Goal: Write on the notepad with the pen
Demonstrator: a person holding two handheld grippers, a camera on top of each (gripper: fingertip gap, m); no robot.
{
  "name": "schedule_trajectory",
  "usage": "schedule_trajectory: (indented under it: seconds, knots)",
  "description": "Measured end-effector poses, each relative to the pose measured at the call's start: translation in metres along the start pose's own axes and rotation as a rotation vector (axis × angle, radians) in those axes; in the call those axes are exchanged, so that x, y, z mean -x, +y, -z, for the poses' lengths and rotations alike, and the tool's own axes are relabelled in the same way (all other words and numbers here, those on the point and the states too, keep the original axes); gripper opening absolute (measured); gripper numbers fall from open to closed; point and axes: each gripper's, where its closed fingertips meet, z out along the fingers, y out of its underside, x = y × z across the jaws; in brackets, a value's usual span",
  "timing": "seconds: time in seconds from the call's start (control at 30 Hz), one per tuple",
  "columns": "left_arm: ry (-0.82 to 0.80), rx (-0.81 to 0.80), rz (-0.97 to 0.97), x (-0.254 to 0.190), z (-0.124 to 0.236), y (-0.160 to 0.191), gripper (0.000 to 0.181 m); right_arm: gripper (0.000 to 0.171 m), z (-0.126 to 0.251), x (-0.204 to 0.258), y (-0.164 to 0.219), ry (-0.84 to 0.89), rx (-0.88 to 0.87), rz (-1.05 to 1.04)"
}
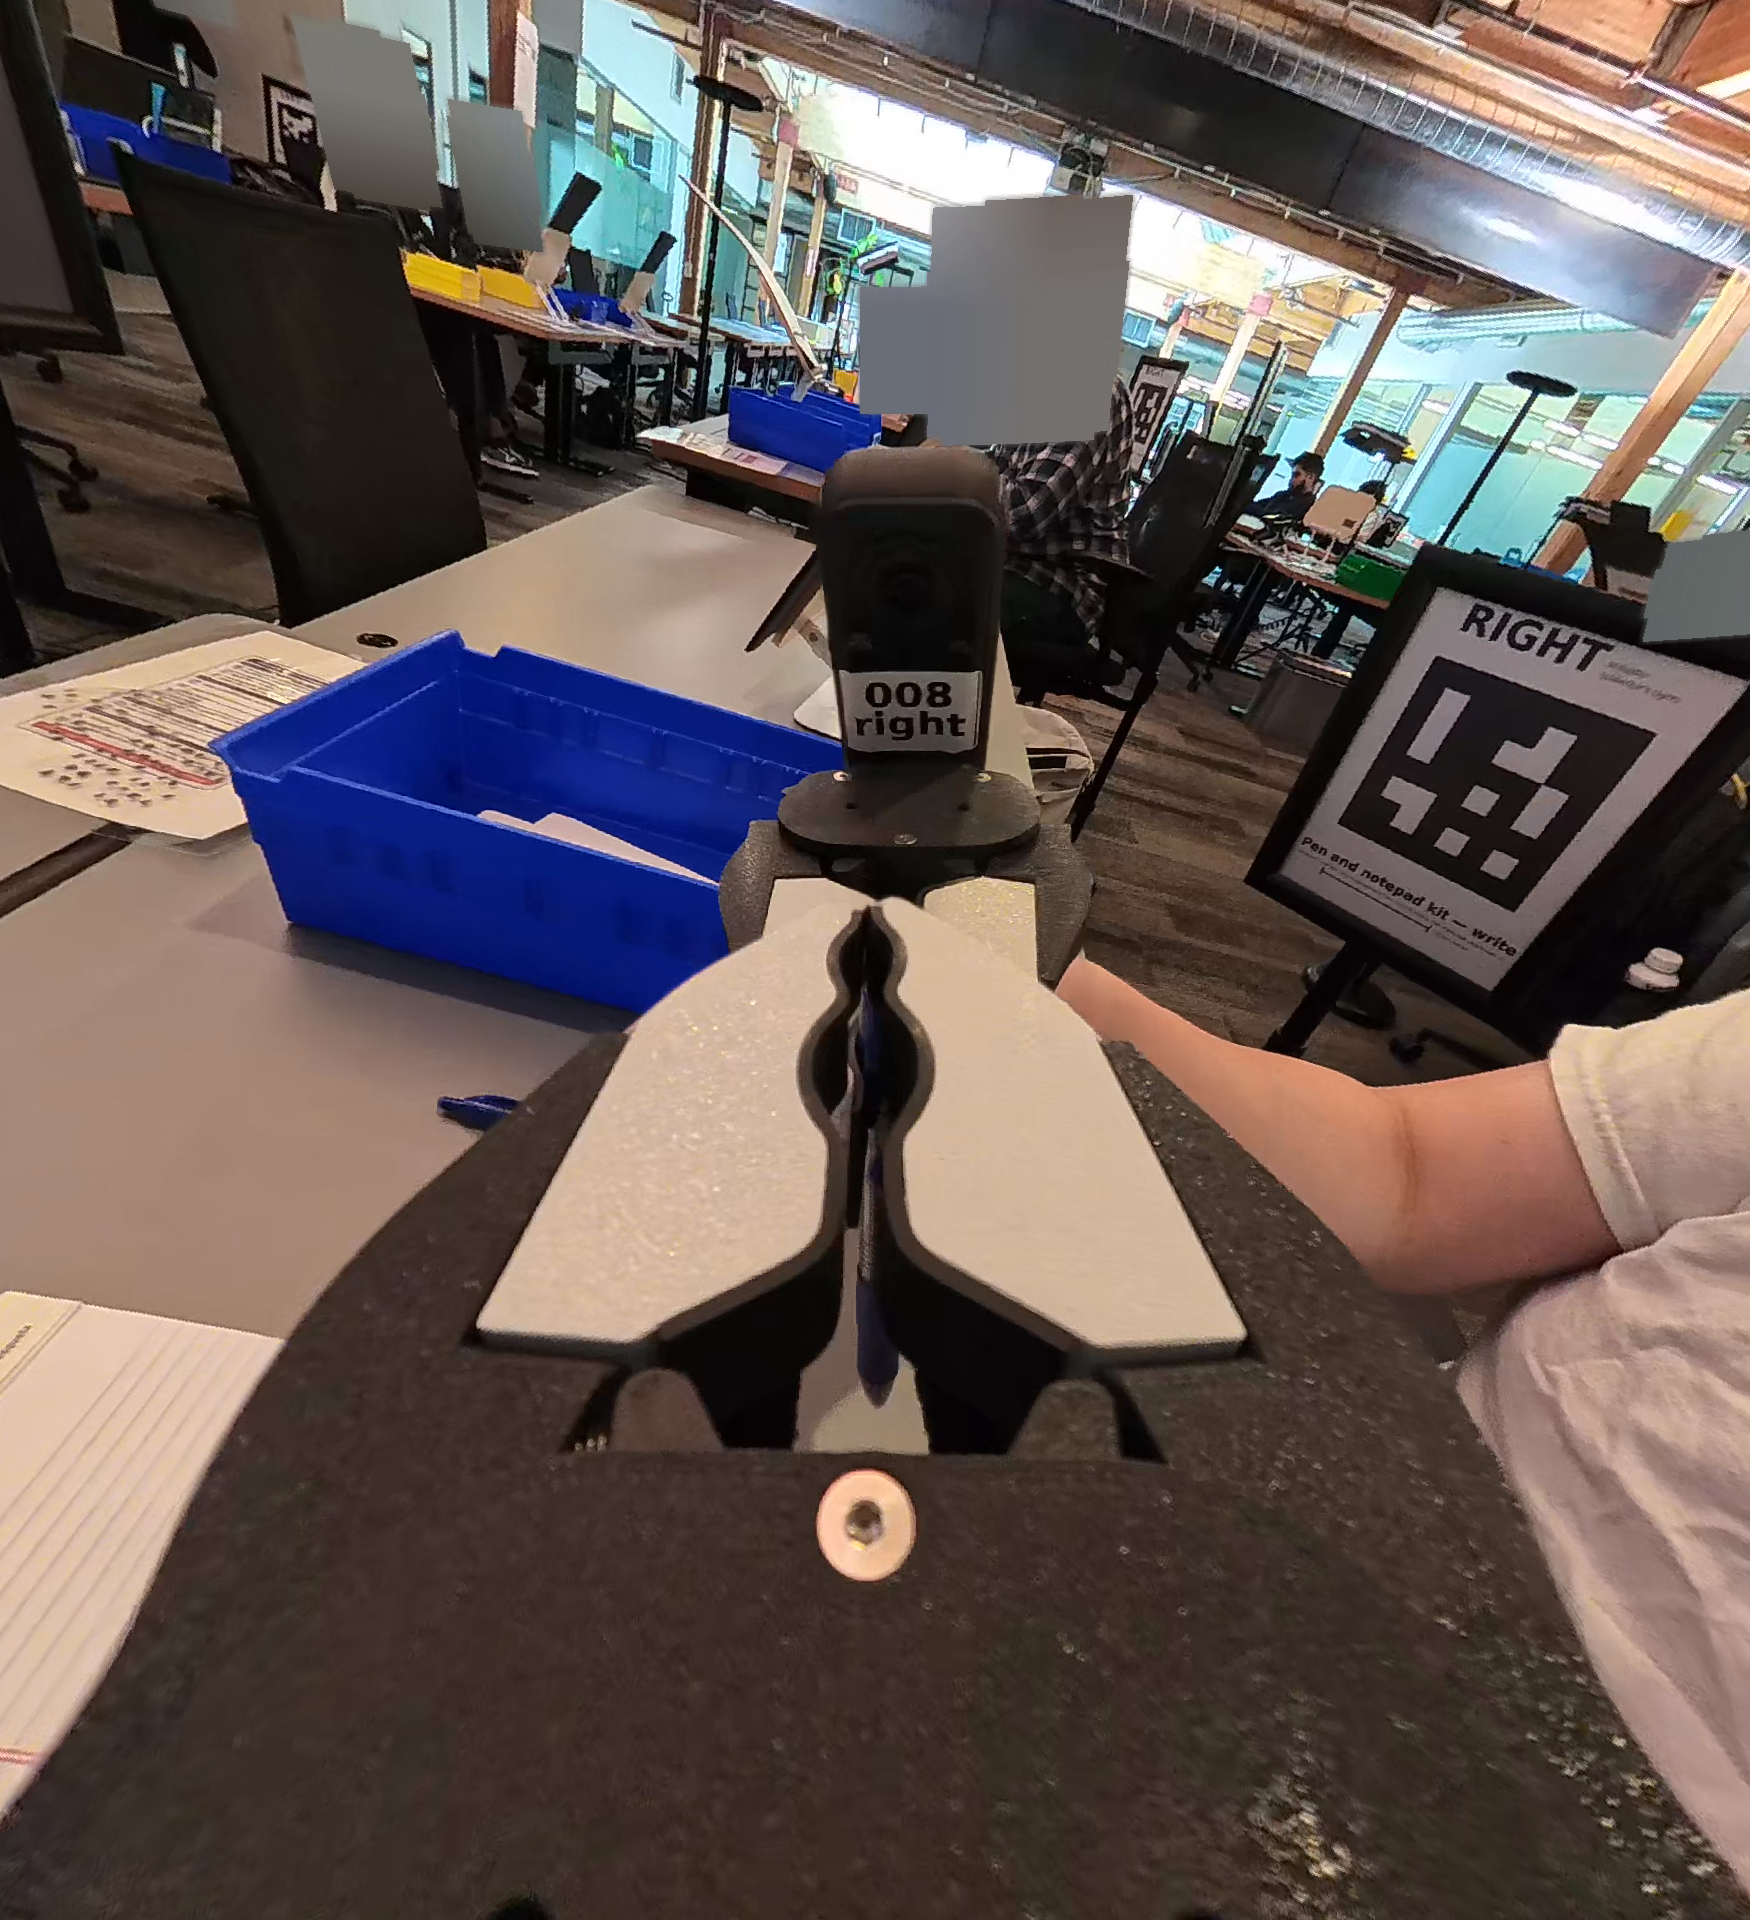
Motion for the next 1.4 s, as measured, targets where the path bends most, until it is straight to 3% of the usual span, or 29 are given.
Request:
schedule_trajectory:
  seconds: [1.4]
  knots:
    - [-0.026,0.115,-0.001,0.006,0.001,0.023,0.000,0.005,0.001,-0.006,0.024,0.045,0.149,-0.013]
